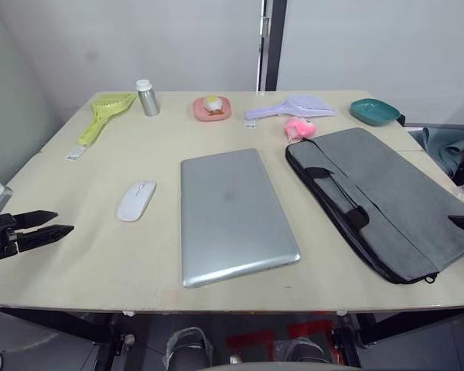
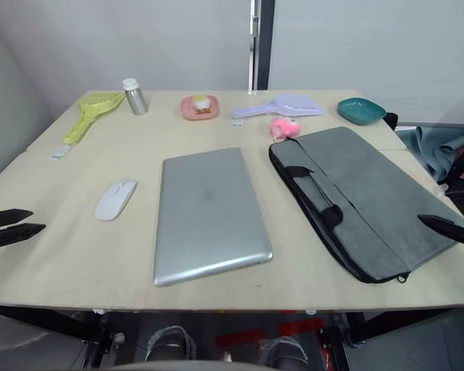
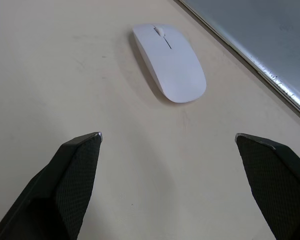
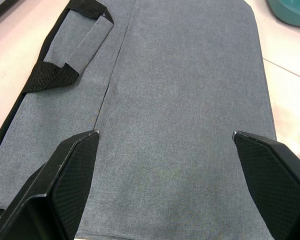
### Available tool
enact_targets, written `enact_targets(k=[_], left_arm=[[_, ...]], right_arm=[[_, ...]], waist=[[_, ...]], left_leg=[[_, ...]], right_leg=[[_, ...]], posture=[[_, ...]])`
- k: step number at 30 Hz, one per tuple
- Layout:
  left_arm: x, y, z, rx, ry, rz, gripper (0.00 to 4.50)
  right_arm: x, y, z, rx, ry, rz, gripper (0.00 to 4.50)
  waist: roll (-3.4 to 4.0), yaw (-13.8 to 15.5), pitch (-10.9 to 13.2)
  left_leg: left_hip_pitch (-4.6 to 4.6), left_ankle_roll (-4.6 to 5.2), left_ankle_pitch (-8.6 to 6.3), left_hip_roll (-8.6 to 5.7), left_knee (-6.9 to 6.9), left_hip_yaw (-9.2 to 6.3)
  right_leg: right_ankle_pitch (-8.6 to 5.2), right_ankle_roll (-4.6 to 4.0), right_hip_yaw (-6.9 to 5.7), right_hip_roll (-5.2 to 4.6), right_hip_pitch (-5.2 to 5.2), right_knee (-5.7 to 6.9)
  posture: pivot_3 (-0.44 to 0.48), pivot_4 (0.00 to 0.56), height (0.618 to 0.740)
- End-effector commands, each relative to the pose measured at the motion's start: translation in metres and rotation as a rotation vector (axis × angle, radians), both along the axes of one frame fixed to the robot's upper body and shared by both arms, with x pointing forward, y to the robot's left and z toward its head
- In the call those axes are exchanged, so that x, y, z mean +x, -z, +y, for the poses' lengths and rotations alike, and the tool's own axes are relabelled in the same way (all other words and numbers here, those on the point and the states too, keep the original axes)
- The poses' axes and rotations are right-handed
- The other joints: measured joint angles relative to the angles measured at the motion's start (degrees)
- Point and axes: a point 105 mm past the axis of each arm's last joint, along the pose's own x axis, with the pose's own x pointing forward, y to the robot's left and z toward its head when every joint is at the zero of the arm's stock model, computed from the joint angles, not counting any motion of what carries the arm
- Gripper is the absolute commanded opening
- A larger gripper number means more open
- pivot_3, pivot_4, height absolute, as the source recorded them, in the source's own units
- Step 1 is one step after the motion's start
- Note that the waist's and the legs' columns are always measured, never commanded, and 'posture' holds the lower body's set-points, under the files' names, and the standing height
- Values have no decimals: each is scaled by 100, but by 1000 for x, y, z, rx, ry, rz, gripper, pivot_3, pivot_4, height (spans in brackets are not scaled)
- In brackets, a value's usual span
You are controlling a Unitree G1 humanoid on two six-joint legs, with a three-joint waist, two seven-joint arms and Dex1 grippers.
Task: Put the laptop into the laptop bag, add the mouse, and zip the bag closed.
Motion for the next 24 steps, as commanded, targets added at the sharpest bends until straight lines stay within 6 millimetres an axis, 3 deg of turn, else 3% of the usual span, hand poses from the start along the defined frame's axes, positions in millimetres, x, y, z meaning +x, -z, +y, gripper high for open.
enact_targets(k=[1, 14, 21, 24], left_arm=[[3, -12, 0, 33, 26, -40, 4500], [6, -18, -20, -25, 113, -100, 4500], [5, -34, -57, -99, 250, -159, 4500], [6, -36, -76, -126, 311, -168, 4500]], right_arm=[[3, -15, 5, -15, -20, -58, 4460], [21, -27, 21, 10, -42, -127, 4460], [28, -39, 46, 26, -107, -180, 4460], [37, -51, 72, 58, -177, -237, 4460]], waist=[[0, 0, 0], [0, -18, -1], [1, 7, -1], [1, -9, -1]], left_leg=[[0, 0, 0, 0, 0, 0], [1, 1, 1, 1, 6, 0], [0, 0, 1, 1, 10, -1], [2, 0, 1, 0, 13, -1]], right_leg=[[0, 0, 0, 0, 0, 0], [0, 0, 1, 0, -2, 11], [0, -1, 1, 0, -1, 17], [0, 0, 2, -1, -1, 21]], posture=[[0, 150, 740], [0, 150, 740], [0, 150, 740], [0, 150, 740]])
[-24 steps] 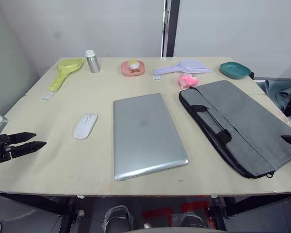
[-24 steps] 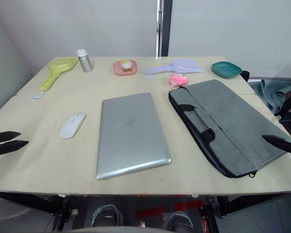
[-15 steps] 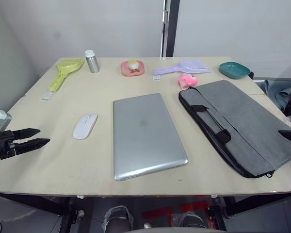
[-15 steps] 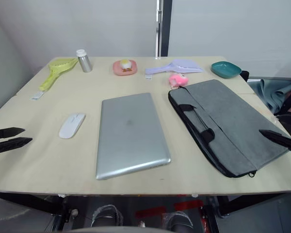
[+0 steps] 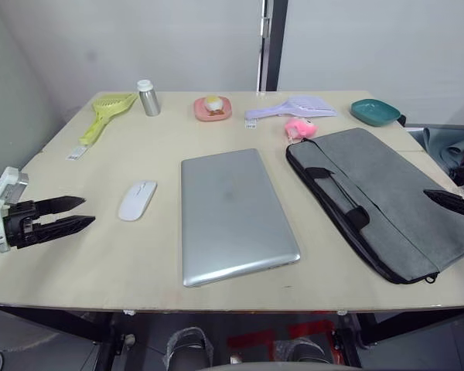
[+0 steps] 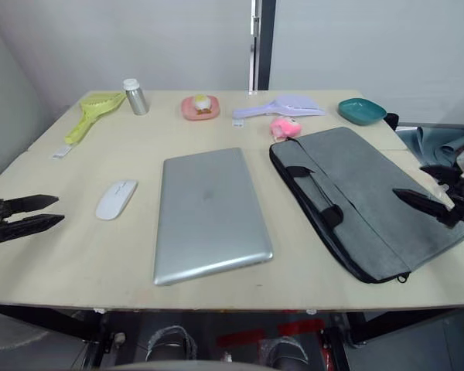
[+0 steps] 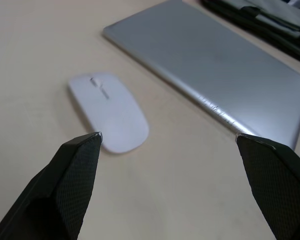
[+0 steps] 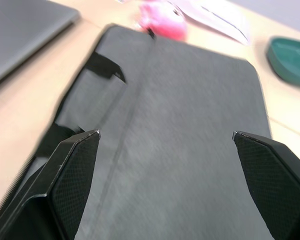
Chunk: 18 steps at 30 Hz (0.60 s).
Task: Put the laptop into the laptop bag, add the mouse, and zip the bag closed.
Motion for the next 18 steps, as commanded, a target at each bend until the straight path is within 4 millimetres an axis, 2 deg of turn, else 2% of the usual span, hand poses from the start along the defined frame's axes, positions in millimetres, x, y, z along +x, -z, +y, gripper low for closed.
enact_targets(k=[1, 7, 10, 14, 18], left_arm=[[3, -15, -24, -43, 69, -49, 4500], [18, -21, -53, -213, 51, -46, 4500], [18, -9, -65, -224, 58, 10, 4500], [20, 8, -77, -225, 45, 102, 4500], [31, 26, -86, -235, -27, 245, 4500]], right_arm=[[9, -22, 36, 18, -101, -98, 4460], [30, -21, 94, 50, -215, -110, 4460], [37, -15, 130, 40, -311, -106, 4460], [56, -7, 163, 22, -378, -107, 3292], [81, 15, 179, -100, -382, -100, 1914]], waist=[[1, -22, 0], [4, -32, -2], [3, -45, -3], [3, -51, -2], [2, -38, -3]], left_leg=[[1, 0, 0, 1, 1, 0], [2, -1, 1, 2, 12, -4], [-3, -2, 2, 3, 16, -3], [-6, -3, 3, 2, 14, -4], [-8, -8, 3, 1, 16, -7]], right_leg=[[0, 0, 0, 1, 0, 2], [0, 0, 1, 4, -2, 23], [0, 0, 2, 6, -7, 24], [0, 0, 2, 6, -10, 23], [1, 0, 1, 6, -10, 25]], posture=[[0, 150, 740], [0, 150, 740], [0, 150, 740], [0, 150, 740], [0, 150, 740]])
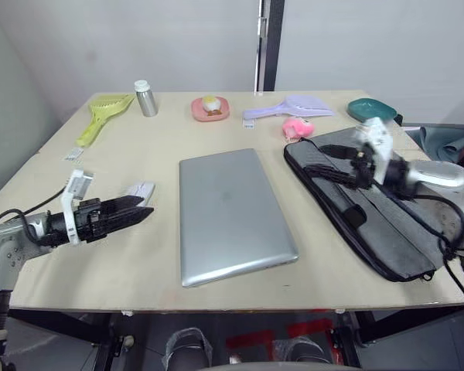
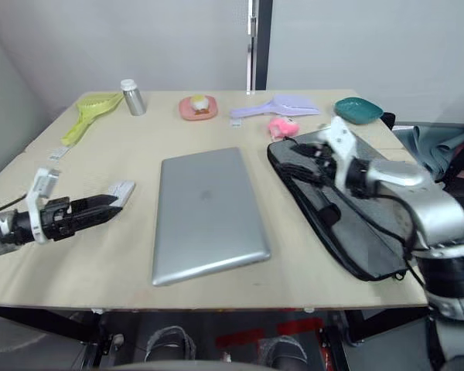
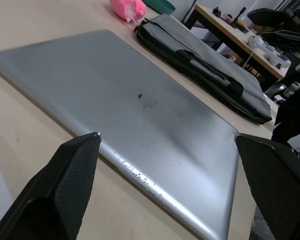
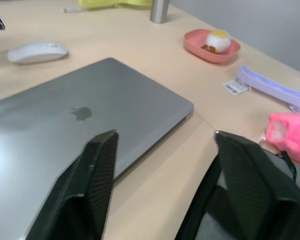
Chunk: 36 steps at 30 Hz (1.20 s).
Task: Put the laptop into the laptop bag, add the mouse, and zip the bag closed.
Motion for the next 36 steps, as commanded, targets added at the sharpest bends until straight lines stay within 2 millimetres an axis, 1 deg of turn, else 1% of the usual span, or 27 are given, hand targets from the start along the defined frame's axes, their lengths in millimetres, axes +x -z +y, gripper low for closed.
enact_targets(k=[1, 4, 5, 6, 8, 10, 11, 14, 16, 20, 24, 27, 31, 36], left_arm=[[10, 1, -11, -41, -38, 94, 4500], [14, 7, -20, -69, -52, 198, 4500], [16, 12, -22, -75, -70, 242, 4500], [20, 15, -24, -87, -89, 279, 4500], [28, 15, -29, -143, -121, 341, 4500], [30, 15, -32, -157, -121, 378, 4500], [29, 16, -33, -146, -123, 390, 4500], [30, 22, -27, -153, -171, 447, 4500], [26, 26, -25, -117, -176, 467, 4500], [24, 33, -31, -89, -165, 495, 4500], [34, 36, -37, -136, -172, 507, 4500], [39, 46, -50, -156, -160, 539, 4500], [38, 62, -56, -202, -164, 602, 4500], [34, 67, -66, -250, -122, 645, 4500]], right_arm=[[16, 12, 7, -108, 3, -47, 1571], [30, 23, 15, -169, -9, -62, 561], [36, 27, 17, -195, -12, -67, 135], [42, 32, 20, -230, -14, -72, 54], [54, 45, 21, -311, -8, -72, 54], [66, 55, 21, -343, 17, -46, 54], [68, 59, 23, -358, 13, -35, 54], [67, 70, 35, -385, -55, -29, 54], [67, 76, 42, -406, -87, -32, 54], [71, 86, 49, -425, -92, -34, 54], [71, 95, 54, -440, -104, -28, 54], [66, 105, 62, -429, -133, 7, 54], [63, 106, 67, -406, -147, 13, 54], [58, 104, 77, -390, -181, 10, 54]], waist=[[0, 17, 0], [-1, 10, 1], [-1, 5, 1], [-1, -9, 1], [-1, -30, 1], [-3, -59, 1], [-4, -79, 0], [-5, -77, 1], [-5, -94, 1], [-6, -85, 0], [-7, -49, -1], [-7, -6, -1], [-8, -21, -4], [-7, -25, -11]], left_leg=[[-4, -1, 0, 0, 1, -2], [-19, -4, 1, -1, 17, -12], [-24, -5, 1, -2, 18, -11], [-23, -5, 1, -2, 19, -11], [-22, -6, 2, -3, 20, -10], [-26, -8, 3, -2, 32, -16], [-28, -9, 3, -1, 34, -18], [-35, -4, 7, -1, 34, -21], [-43, 6, 12, -2, 34, -25], [-83, 33, 30, -2, 46, -40], [-83, 27, 26, -2, 53, -46], [-83, 26, 26, -3, 61, -50], [-79, 21, 23, -4, 66, -50], [-74, 1, 10, -4, 65, -48]], right_leg=[[0, 0, -1, 0, 0, -1], [0, -1, -5, -1, -5, 8], [1, -1, -4, -1, -9, 9], [1, -1, -3, -1, -9, 10], [1, -1, -2, -1, -10, 17], [1, -1, -4, 0, -15, 34], [1, -1, -5, 1, -16, 37], [1, -1, -7, 1, -18, 33], [2, -2, -11, 2, -23, 34], [2, -3, -22, 0, -49, 44], [3, -4, -25, -1, -45, 47], [3, -4, -25, -3, -44, 56], [5, -7, -22, -3, -42, 63], [5, -7, -21, -3, -41, 66]], posture=[[0, 150, 740], [0, 150, 740], [0, 150, 740], [0, 150, 740], [0, 150, 740], [0, 150, 740], [0, 150, 740], [0, 150, 740], [0, 150, 740], [0, 150, 740], [0, 150, 740], [0, 150, 740], [0, 150, 740], [0, 150, 740]])
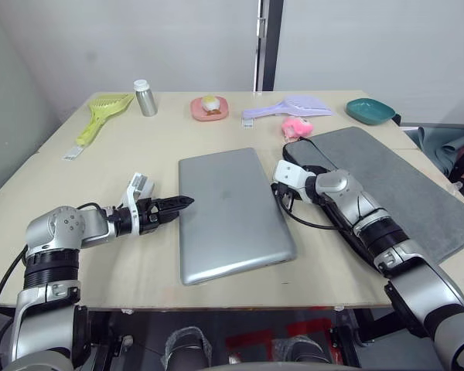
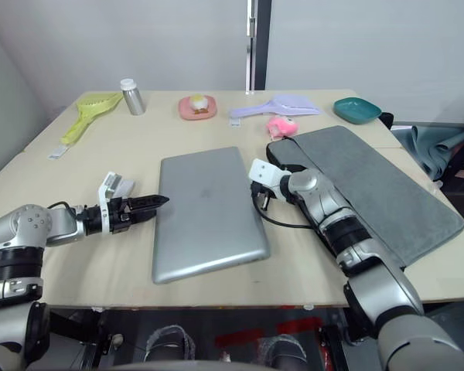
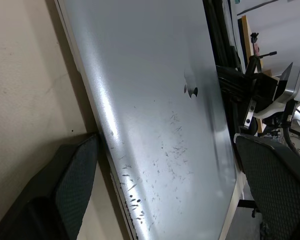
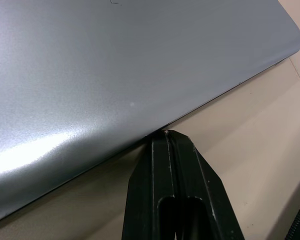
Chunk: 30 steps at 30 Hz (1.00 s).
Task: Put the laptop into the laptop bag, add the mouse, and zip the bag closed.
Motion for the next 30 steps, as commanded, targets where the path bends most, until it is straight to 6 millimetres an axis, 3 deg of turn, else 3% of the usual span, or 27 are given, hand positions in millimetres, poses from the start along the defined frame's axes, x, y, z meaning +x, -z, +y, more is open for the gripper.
enact_targets(k=[1, 10, 18, 19, 25, 30], left_arm=[[-11, 24, -17, -37, 55, 125, 4500], [-16, 23, -44, -133, 123, 128, 4500], [-17, 25, -39, -119, 114, 128, 4500], [-17, 25, -37, -110, 107, 130, 3975], [-17, 18, -23, -76, 102, 118, 1935], [-16, -9, -11, -63, 132, 75, 470]], right_arm=[[-8, -10, 22, 38, -90, -18, 54], [-21, -24, 45, 149, -145, 15, 54], [-15, -18, 32, 101, -100, 9, 54], [-15, -18, 30, 98, -98, 9, 0], [-8, -16, 16, 71, -61, 5, 0], [0, -21, -9, 45, -13, -10, 0]], waist=[[-1, 1, -2], [6, 48, -10], [6, 49, -10], [6, 45, -10], [6, 38, -9], [4, 33, -8]], left_leg=[[0, -2, -1, 0, 0, 0], [-3, -1, -3, -7, -1, -1], [-6, 3, -4, -13, -12, -2], [-7, 3, -5, -13, -13, -3], [-14, 6, -2, -13, -29, -5], [-15, -1, -5, -11, -27, -23]], right_leg=[[0, 0, 0, 0, 1, 0], [0, 0, -2, -9, 4, -8], [0, 0, -6, -15, 9, -30], [0, 0, -8, -15, 9, -32], [0, 0, -17, -14, 8, -53], [0, 0, -34, -13, 17, -55]], posture=[[0, 150, 740], [0, 150, 740], [0, 150, 740], [0, 150, 740], [0, 150, 740], [0, 150, 740]])
